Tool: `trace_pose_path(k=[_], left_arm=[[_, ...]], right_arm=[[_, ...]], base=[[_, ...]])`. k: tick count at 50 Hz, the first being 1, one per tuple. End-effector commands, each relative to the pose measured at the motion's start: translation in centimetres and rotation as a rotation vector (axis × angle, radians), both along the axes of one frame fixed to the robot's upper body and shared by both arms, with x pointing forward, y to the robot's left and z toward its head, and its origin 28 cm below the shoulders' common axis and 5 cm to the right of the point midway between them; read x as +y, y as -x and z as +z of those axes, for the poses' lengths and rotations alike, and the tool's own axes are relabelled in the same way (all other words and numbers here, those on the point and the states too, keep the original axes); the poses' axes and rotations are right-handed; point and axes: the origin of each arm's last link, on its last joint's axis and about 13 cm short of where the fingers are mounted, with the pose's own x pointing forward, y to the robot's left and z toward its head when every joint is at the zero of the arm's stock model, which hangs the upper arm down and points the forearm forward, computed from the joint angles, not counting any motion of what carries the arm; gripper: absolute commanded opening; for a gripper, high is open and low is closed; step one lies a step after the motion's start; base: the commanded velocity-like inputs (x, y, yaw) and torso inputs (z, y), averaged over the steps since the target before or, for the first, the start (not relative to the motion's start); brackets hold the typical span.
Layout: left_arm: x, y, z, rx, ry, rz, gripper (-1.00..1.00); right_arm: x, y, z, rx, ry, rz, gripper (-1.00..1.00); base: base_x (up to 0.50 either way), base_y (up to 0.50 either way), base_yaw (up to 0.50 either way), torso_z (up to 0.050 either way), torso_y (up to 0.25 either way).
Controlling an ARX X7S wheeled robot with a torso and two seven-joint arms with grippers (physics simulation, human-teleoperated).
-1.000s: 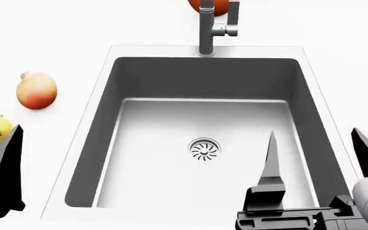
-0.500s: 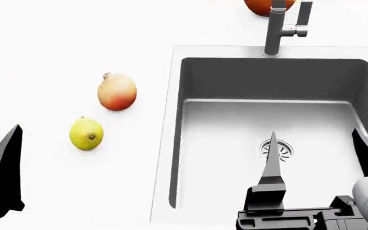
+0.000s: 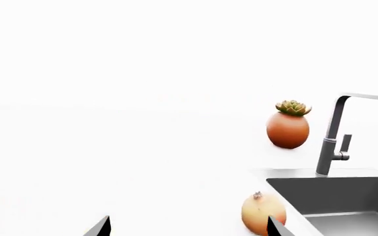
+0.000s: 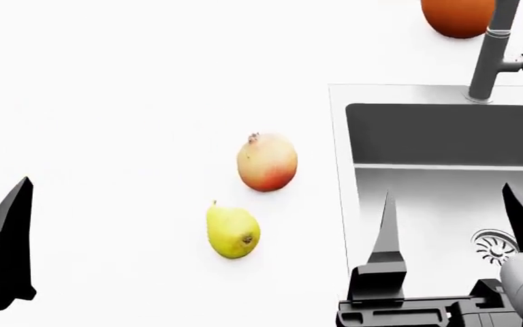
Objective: There is a mixed pile of frozen fruits and vegetables on the counter. Locate all the frozen vegetables and place the items in a bowl on the counter. Take all the frozen fruits and defrost them in a running sink.
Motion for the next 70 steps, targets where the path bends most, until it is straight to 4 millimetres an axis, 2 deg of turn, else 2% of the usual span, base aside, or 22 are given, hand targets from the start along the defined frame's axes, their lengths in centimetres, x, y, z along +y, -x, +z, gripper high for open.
trace_pose_path(k=[1,15,45,46,48,51,60,65,70], left_arm=[[0.0,0.1,0.0,0.000,0.001,-0.006,1.00],[-0.1,0.0,-0.2,0.010,-0.001,-0.007,1.00],[-0.1,0.1,-0.4,0.026,-0.020,-0.013,1.00],[-0.7,-0.1,-1.6,0.053,-0.017,-0.052,1.00],[-0.3,0.1,-0.2,0.041,-0.018,-0.006,1.00],[-1.2,0.4,0.3,0.071,-0.042,-0.023,1.00],[-2.0,0.3,2.0,0.057,-0.073,-0.039,1.00],[-3.4,-0.1,2.9,0.093,-0.125,-0.081,1.00],[-5.2,-0.6,4.1,0.136,-0.170,-0.105,1.00]], right_arm=[[0.0,0.0,0.0,-0.012,-0.001,0.000,1.00],[0.1,-0.2,-0.2,0.003,0.017,0.012,1.00],[0.0,-0.1,-0.1,-0.008,0.002,0.008,1.00],[0.7,-0.9,-0.9,0.015,-0.011,0.075,1.00],[0.0,0.0,0.1,-0.011,0.001,0.003,1.00],[-0.2,0.2,0.7,-0.020,-0.001,-0.012,1.00],[-0.6,0.7,1.2,-0.025,-0.009,-0.033,1.00],[-1.1,1.4,2.0,-0.039,-0.017,-0.052,1.00],[-1.1,1.5,1.9,-0.031,-0.018,-0.047,1.00]], base=[[0.50,0.05,0.00,0.000,0.000],[0.48,0.04,0.00,0.000,0.001],[0.00,0.00,0.00,0.000,0.000],[0.00,0.00,0.00,0.000,0.000],[0.00,0.00,0.00,0.000,0.000],[0.00,0.00,0.00,0.000,0.000],[0.00,0.00,0.00,0.000,0.000],[0.00,0.00,0.00,0.000,0.000],[0.00,0.00,0.00,0.000,0.000]])
